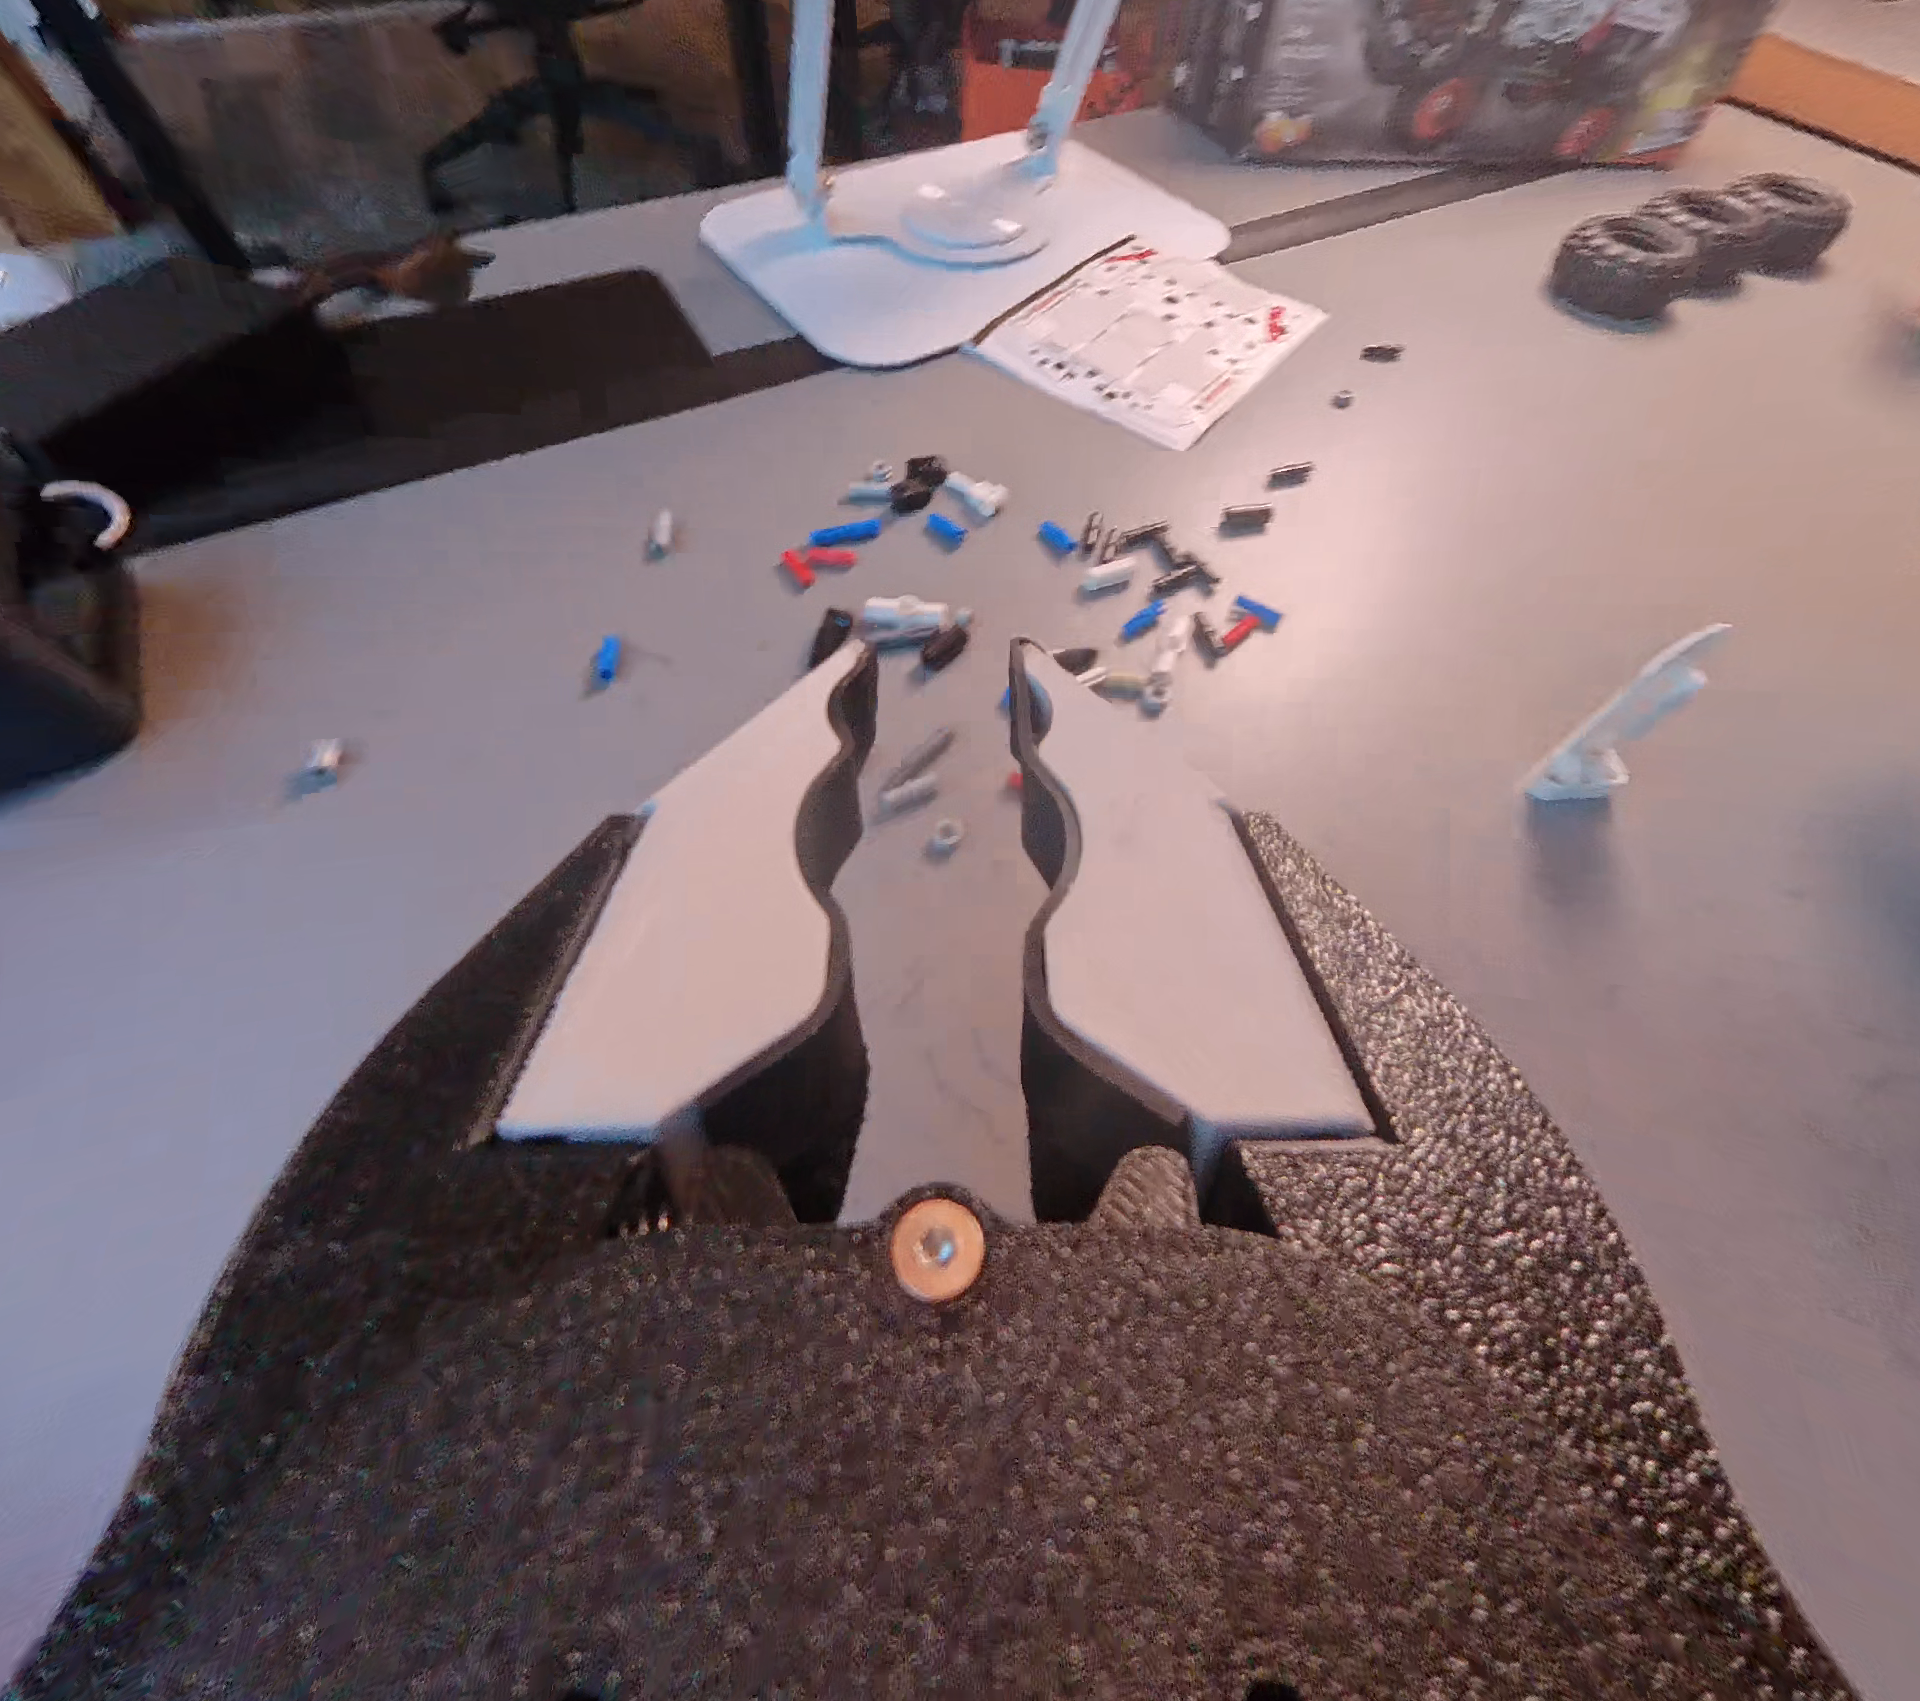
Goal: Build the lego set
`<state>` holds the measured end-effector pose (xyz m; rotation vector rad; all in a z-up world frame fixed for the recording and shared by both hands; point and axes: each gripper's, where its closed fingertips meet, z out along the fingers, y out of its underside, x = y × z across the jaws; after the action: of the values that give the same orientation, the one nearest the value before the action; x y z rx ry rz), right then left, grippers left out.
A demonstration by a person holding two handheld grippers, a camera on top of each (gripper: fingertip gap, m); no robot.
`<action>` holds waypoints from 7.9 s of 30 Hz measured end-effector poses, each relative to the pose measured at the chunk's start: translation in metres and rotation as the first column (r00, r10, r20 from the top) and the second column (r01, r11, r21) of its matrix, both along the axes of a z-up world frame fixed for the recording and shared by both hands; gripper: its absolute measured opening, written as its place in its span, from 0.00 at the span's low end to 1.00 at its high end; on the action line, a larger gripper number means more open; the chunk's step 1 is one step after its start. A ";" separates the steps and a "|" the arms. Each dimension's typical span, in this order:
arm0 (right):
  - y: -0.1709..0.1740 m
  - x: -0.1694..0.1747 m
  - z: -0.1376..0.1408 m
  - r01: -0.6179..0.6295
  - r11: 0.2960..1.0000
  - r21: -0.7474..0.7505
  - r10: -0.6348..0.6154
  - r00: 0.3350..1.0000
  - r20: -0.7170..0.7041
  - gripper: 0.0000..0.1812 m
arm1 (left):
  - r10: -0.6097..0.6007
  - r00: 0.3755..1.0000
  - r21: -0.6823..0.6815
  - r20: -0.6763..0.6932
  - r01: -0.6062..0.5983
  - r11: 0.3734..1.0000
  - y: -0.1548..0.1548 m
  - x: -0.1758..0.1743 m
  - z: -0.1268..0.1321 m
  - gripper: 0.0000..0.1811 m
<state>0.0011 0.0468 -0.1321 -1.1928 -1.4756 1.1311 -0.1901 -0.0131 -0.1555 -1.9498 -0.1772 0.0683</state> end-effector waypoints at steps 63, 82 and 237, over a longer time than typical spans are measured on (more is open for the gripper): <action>0.010 0.007 -0.028 0.011 0.999 0.038 -0.018 0.982 0.186 0.16 | -0.265 0.964 -0.401 0.007 0.246 0.883 0.040 0.017 -0.070 0.04; 0.000 0.007 -0.042 -0.033 0.990 0.135 -0.002 0.969 0.247 0.17 | -0.523 0.846 -0.355 0.105 0.523 0.775 -0.005 0.159 -0.063 0.02; -0.013 -0.012 -0.068 -0.154 0.771 0.618 -0.031 0.960 0.278 0.08 | -0.632 0.745 -0.283 -0.214 0.572 0.770 -0.019 0.107 -0.040 0.14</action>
<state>-0.0111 0.0336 -0.1997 -0.8301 -1.9171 0.4222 -0.0828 -0.0321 -0.1951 -2.0791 0.7016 -0.0548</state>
